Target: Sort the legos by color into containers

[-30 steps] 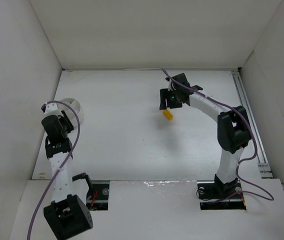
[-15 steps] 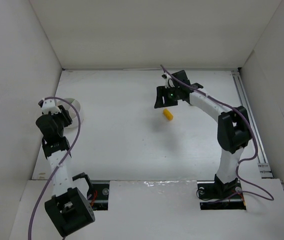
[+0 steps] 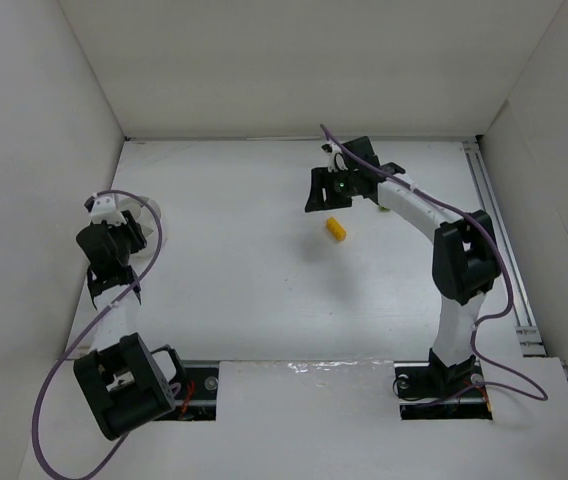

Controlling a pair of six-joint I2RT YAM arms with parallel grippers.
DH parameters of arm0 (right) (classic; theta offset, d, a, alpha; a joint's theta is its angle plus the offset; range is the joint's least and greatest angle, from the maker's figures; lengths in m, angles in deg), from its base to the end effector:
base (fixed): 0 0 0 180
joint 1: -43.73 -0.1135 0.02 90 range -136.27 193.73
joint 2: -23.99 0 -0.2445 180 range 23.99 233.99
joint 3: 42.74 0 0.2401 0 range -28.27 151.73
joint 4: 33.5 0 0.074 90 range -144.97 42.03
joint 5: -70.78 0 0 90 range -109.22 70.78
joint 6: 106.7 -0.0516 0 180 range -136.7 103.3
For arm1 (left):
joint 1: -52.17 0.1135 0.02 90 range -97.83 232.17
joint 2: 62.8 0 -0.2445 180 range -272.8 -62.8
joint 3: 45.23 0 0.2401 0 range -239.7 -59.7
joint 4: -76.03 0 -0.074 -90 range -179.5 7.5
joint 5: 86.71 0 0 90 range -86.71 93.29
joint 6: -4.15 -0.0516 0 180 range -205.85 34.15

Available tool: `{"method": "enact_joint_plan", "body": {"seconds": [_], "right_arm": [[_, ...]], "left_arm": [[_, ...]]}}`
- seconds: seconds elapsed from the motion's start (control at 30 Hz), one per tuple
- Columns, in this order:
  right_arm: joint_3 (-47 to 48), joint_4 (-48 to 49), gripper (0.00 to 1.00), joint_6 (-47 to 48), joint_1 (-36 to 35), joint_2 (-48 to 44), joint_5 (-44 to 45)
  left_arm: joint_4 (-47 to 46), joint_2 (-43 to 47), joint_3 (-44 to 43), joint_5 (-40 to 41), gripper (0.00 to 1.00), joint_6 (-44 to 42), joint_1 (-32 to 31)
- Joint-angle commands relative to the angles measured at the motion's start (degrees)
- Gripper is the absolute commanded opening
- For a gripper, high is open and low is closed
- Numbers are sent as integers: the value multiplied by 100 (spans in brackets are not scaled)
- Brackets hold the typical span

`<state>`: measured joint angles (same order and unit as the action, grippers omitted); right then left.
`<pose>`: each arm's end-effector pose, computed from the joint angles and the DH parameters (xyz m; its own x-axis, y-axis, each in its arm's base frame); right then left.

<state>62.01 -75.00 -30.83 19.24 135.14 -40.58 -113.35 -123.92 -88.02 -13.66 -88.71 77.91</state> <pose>0.3823 0.1948 0.2242 -0.8033 -0.1161 -0.5842 -0.4250 0.7988 0.4257 0.2332 0.0958 0.2329 -0.1477 -0.0182 -0.9889 -0.1488 0.9889 0.0040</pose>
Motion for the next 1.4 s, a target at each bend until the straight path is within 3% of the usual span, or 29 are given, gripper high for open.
{"method": "enact_joint_plan", "body": {"seconds": [0.0, 0.77, 0.9, 1.13, 1.23, 1.37], "right_arm": [[253, 127, 64, -55, -56, 82, -131], [411, 22, 64, -107, -56, 346, -342], [411, 22, 64, -107, -56, 346, -342], [411, 22, 67, -107, -56, 346, -228], [359, 22, 67, -107, -56, 241, -157], [166, 22, 67, -107, 75, 39, -157]], "left_arm": [[-409, -75, -262, -45, 0, -84, 19], [-945, -673, -315, 227, 1, -84, 19], [-945, -673, -315, 227, 13, -84, 19], [-945, -594, -315, -184, 64, -84, 19], [-945, -462, -315, -256, 74, -84, 19], [-753, -6, -429, -501, 74, -136, 19]]}}
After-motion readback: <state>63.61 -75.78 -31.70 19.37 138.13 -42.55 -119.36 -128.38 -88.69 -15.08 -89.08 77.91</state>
